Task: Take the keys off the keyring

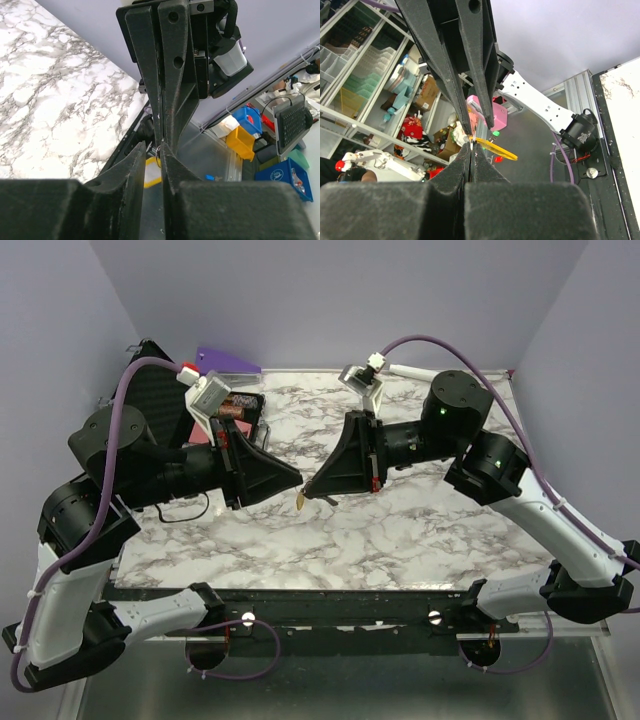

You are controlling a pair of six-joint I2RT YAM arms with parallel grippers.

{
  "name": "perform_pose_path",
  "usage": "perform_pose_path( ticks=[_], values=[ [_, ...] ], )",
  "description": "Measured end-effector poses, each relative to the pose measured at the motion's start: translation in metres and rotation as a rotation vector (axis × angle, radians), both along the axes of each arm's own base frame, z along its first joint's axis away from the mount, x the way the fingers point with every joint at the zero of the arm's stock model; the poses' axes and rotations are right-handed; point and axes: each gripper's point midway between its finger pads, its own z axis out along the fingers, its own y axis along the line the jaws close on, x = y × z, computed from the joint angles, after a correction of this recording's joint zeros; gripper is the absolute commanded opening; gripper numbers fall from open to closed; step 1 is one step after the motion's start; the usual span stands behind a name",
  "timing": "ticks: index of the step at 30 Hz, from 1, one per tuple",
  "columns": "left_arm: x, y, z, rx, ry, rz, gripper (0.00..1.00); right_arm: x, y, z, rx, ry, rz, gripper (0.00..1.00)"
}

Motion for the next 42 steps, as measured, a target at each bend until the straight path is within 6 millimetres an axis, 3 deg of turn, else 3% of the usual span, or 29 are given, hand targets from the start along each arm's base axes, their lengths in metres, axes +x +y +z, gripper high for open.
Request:
perform_pose_path(
  ticks=[4,12,22,32,42],
  values=[
    [0.0,0.0,-0.001,0.002,0.003,-0.005,0.32,0.0,0.0,0.0,0.001,-0.001,0.0,0.01],
    [-0.002,-0.004,-0.002,0.004,0.013,-0.031,0.0,0.0,0.0,0.0,-0.003,0.002,0.0,0.01],
    [-0.002,-0.003,-0.001,-0.013,0.027,-0.019,0.0,0.008,0.002,-0.001,-0.01,0.011,-0.05,0.01],
    [0.032,0.006,-0.006,-0.098,0.084,0.205,0.0,0.042,0.011,-0.003,0.032,0.137,-0.264,0.01],
    [0.062,0.024,0.011,-0.264,0.113,0.416,0.0,0.074,0.02,0.017,0.155,0.232,-0.408,0.01]
  ],
)
